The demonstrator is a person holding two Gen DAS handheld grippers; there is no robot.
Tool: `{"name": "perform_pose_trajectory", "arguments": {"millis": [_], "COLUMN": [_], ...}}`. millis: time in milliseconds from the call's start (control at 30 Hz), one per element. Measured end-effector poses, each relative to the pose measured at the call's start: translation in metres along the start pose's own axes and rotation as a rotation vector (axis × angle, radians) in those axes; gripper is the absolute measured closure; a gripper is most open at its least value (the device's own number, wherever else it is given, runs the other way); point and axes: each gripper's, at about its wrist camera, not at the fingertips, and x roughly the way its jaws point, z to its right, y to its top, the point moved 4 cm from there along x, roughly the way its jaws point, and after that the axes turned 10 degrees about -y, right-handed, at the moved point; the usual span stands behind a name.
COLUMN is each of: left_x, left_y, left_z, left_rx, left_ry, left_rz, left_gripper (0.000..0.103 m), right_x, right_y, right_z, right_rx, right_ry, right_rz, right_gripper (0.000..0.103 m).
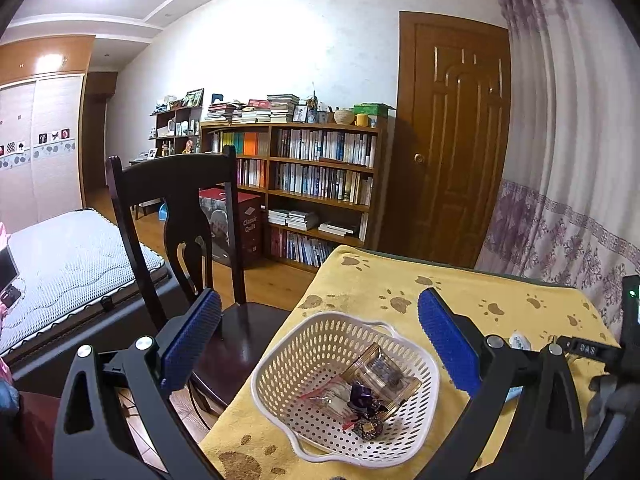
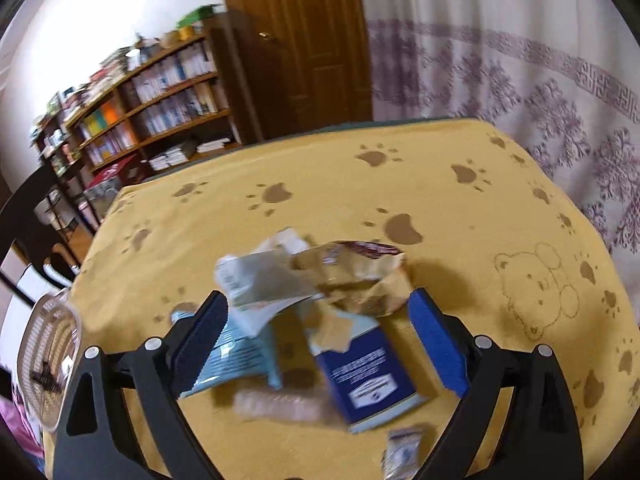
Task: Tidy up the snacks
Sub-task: 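Grasp the tan crinkled bag with the right tool and lift it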
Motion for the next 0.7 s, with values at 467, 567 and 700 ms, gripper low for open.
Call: {"name": "perform_pose_trajectory", "arguments": {"millis": [467,567,700], "left_x": [0.009,0.011,0.014], "left_y": [-0.003,-0.004,-0.007], "left_z": [-0.001,-0.001,0.002], "left_rx": [0.009,0.013,0.021], "left_ry": [0.001,0.000,-0.004], "left_rz": [-0.021,-0.026,-0.032], "left_gripper": [0.003,0.003,0.003], "right_x": [0.065,0.074,0.083], "right_y": [0.012,0.011,0.008], "right_z": [0.009,0.011,0.014], "right_rx": [0.007,0.008,0.031], "right_ry": [-0.111,-0.122,-0.102], "right_rz": [-0.117,-0.134,-0.167], "right_gripper": [0.009,0.009,0.009]}}
